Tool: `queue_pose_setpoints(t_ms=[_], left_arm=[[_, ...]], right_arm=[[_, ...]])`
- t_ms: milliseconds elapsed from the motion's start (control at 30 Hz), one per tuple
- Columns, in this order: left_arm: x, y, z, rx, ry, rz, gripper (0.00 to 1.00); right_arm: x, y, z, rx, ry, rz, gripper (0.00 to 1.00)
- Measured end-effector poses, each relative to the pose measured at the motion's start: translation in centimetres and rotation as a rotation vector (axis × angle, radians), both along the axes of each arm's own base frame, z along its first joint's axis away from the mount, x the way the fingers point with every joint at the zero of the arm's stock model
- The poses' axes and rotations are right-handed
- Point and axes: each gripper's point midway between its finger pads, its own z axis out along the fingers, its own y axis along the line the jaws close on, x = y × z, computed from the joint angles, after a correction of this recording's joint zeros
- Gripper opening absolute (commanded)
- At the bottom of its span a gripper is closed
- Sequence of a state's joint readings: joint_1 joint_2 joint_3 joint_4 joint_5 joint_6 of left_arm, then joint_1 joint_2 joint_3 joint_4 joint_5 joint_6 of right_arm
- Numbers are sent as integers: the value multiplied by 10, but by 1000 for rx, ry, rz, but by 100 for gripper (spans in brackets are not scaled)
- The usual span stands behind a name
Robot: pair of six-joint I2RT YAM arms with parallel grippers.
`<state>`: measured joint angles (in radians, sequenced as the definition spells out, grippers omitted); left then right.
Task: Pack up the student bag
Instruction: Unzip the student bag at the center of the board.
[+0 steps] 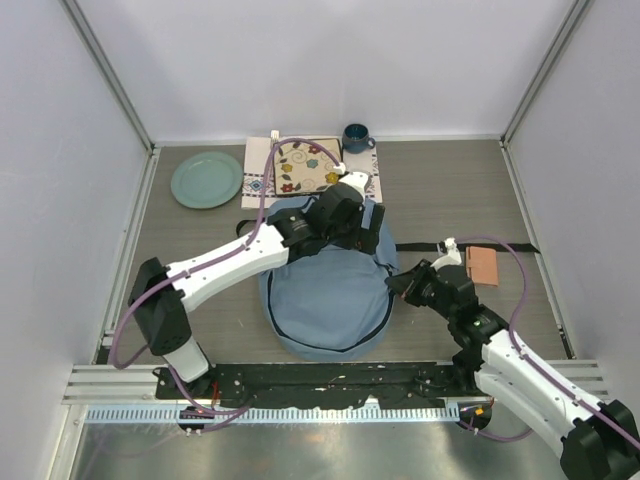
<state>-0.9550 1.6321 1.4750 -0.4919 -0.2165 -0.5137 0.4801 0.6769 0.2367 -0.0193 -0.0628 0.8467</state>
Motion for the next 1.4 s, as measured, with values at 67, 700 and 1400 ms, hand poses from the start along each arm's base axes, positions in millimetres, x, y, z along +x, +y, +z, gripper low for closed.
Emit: queue_pose_setpoints(t_ms=[67, 700, 1400], left_arm=[[0, -3, -14, 28, 25, -12, 100], [-5, -4, -99, 171, 193, 22, 40], [-48, 15, -94, -46, 226, -59, 0]], right_arm=[[-3, 0, 3, 23, -11, -2, 1], [-13, 4, 0, 52, -13, 19, 1], [-17, 0, -17, 2, 44, 14, 19]])
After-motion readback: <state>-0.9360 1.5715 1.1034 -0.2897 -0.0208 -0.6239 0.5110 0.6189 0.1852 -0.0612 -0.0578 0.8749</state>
